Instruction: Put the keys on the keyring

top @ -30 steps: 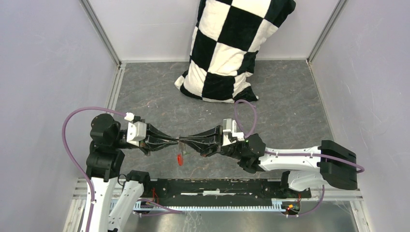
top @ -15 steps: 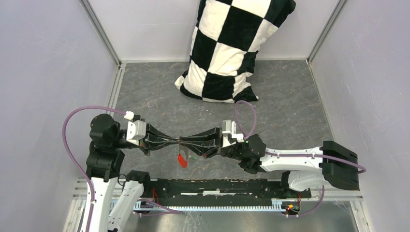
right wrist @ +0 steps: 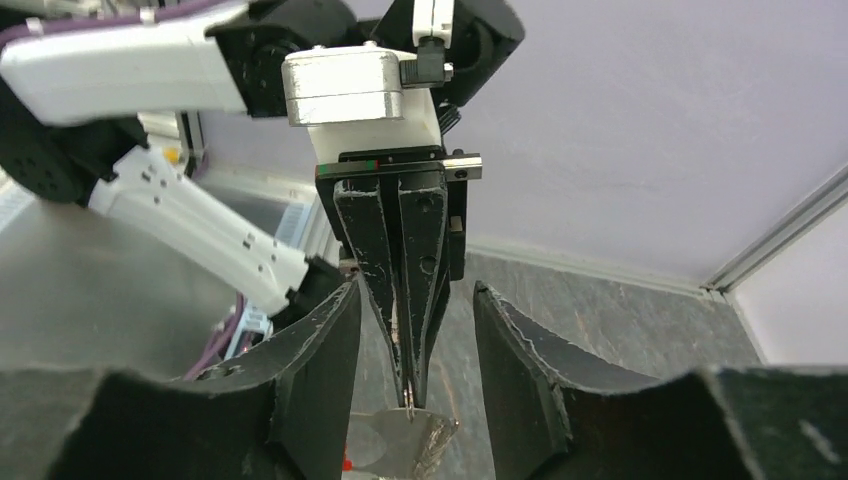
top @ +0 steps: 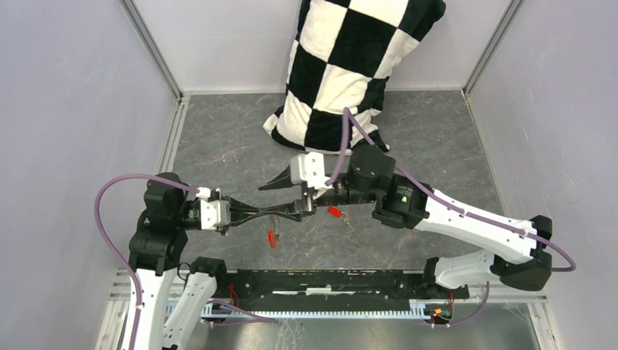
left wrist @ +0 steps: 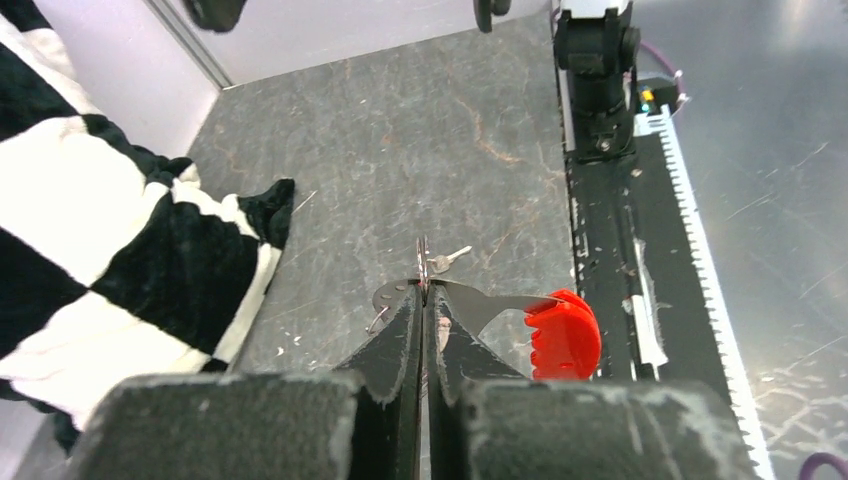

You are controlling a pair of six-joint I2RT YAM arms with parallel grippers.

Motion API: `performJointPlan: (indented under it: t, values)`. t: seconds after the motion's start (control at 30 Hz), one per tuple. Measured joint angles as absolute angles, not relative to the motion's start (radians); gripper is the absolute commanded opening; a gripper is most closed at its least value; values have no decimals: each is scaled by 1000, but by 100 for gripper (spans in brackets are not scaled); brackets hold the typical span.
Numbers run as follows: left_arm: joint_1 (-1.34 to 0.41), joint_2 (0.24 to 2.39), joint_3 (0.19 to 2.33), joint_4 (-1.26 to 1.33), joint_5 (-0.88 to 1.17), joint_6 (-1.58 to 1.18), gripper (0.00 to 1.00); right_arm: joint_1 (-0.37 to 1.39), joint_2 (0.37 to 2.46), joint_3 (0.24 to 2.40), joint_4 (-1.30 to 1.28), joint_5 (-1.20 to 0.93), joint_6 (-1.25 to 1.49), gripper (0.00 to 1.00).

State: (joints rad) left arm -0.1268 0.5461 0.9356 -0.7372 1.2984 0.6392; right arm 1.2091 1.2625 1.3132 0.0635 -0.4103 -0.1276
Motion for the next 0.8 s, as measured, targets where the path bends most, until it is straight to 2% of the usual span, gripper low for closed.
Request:
performJointPlan:
  t: [0.1, 0.33, 0.53, 0.8]
  values:
    - [-127, 550, 942, -786, 1280, 736, 2, 1210, 1328, 1454, -149, -436, -205, 47]
    - [-127, 563, 957, -861, 1258, 853, 2, 1210, 1441, 1550, -455, -447, -289, 41]
    - [-127, 563, 957, -881, 1258, 872, 2, 1214, 1455, 1562, -526, -443, -313, 35]
    - [-131, 570, 970, -924, 1259, 908, 2, 1216, 1454, 1568, -531, -439, -319, 34]
